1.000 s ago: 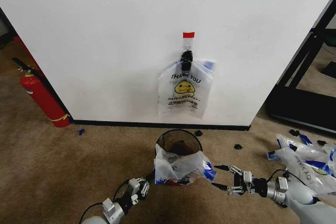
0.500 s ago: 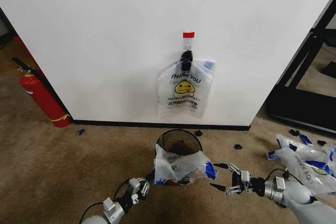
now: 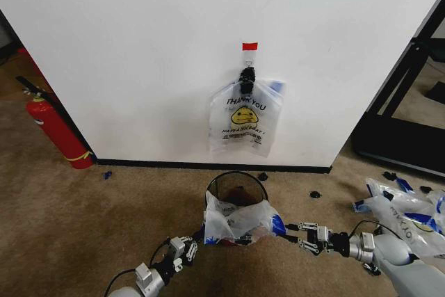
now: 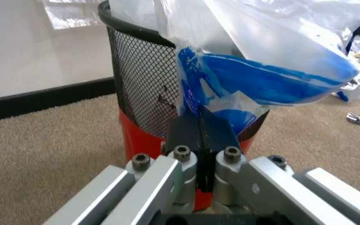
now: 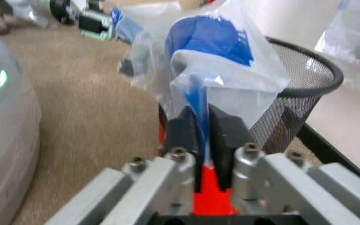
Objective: Pick up the garbage bag from the wall and place it over the trash bin.
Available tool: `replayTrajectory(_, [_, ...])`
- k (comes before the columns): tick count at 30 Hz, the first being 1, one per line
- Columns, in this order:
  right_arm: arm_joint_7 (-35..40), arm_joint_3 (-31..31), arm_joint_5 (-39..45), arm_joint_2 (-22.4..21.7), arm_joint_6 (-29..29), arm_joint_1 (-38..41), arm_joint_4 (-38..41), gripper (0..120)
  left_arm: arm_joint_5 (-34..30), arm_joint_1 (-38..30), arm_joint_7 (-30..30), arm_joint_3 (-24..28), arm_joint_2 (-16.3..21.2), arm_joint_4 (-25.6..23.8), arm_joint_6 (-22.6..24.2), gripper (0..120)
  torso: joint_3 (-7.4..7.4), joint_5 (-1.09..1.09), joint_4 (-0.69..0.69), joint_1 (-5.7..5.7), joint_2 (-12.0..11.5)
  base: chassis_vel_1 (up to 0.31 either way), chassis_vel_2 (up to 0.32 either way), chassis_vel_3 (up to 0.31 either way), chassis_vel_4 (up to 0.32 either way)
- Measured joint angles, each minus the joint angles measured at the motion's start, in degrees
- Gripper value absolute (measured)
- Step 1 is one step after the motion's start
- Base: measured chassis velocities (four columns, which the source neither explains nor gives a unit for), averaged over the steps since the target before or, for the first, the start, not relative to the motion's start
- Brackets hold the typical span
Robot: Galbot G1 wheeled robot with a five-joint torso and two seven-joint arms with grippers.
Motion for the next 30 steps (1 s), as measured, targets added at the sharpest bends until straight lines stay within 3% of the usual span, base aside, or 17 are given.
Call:
replayTrajectory(2, [-0.02,-0.16,1.41,-0.24,-0.32,-0.21,0.2,0,0.0,0.03,0.02,-0.05,0.0,0.0,-0.02,0,0.0,0.0,0.0,0.0,0.0,0.0,0.0,0.0,0.0])
replayTrajectory(20, [-1.15,1.27,-1.2,-0.38,-1.27,2.31,-5.35,0,0.4,-0.03,0.14,-0.09,-0.22,-0.13,-0.09,0,0.0,0.0,0.0,0.0,0.0,0.0,0.0,0.0,0.0])
replayTrajectory(30, [12.5,-2.98,1.03,4.98,-1.78,4.8,-9.9,0,0.73,-2.14,0.11,0.75,-2.94,2.25,0.09,0,0.0,-0.01,0.0,0.0,0.0,0.0,0.0,0.0,0.0])
